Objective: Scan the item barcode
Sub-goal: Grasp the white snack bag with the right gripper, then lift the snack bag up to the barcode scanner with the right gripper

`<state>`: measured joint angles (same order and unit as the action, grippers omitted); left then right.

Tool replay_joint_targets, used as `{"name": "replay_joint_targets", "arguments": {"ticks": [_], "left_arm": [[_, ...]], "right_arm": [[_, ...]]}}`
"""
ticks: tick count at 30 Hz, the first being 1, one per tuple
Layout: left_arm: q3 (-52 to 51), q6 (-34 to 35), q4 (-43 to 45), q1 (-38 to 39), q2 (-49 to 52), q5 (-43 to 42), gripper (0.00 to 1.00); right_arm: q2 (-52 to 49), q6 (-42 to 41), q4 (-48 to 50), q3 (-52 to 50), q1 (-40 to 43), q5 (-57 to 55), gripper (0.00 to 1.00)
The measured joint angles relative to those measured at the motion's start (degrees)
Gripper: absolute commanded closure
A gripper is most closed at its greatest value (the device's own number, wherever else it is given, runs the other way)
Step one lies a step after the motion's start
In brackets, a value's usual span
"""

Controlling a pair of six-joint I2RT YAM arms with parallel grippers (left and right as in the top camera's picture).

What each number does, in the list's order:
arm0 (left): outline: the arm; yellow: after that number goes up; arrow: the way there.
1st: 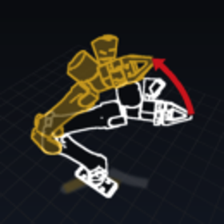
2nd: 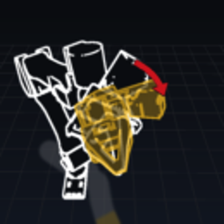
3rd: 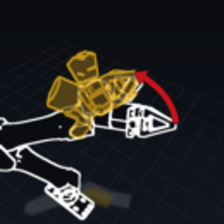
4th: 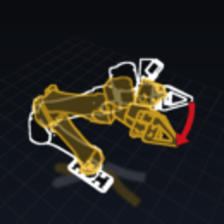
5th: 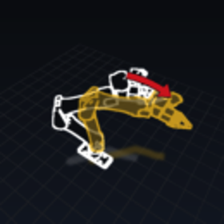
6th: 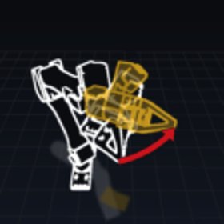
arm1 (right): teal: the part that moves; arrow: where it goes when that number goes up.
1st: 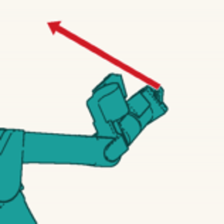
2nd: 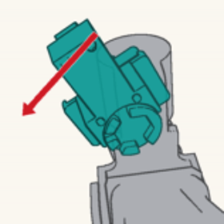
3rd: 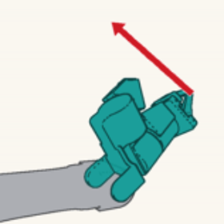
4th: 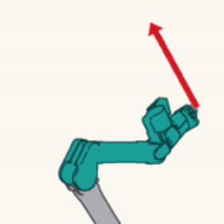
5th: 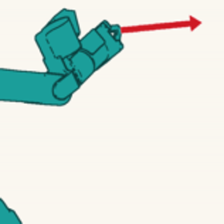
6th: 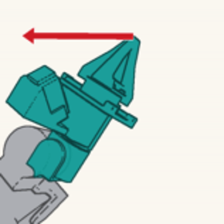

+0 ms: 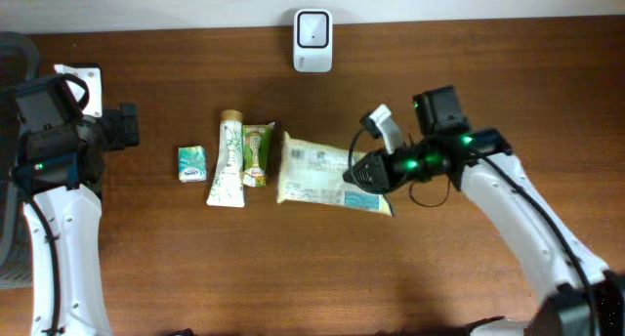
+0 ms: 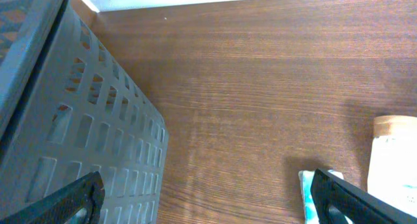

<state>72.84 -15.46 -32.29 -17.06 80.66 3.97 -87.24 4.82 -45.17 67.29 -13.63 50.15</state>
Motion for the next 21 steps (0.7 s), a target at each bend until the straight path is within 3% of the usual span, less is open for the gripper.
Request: {"name": "replay_joint_targets", "arguments": {"ticks": [5,12,14,17,21], "left_arm": [[0.0,0.0,0.0,0.0,0.0,-0.02,0.01],[0.0,0.0,0.02,0.0,0.0,-0.02,0.01],[0.0,0.0,0.02,0.0,0.0,-0.02,0.01],[0.0,0.0,0.04,0.0,0.0,0.0,0.01],[0.0,0.0,-0.02,0.0,0.0,-0.02,0.01]], "right_arm": [[5.75,4.35,-0.74,2.73,0.0,6.08,0.96],[11.34,4.02,3.02,2.75,-0.02,9.01,0.96],[11.34,-0.66,8.24,2.78,-0.39,2.56,0.96],[9.2,-5.79,14.47,6.73,-5.14,-19.41,0.96],[0.79,-2.05,31.15,11.56,-13.62,-50.51,0.96]]}}
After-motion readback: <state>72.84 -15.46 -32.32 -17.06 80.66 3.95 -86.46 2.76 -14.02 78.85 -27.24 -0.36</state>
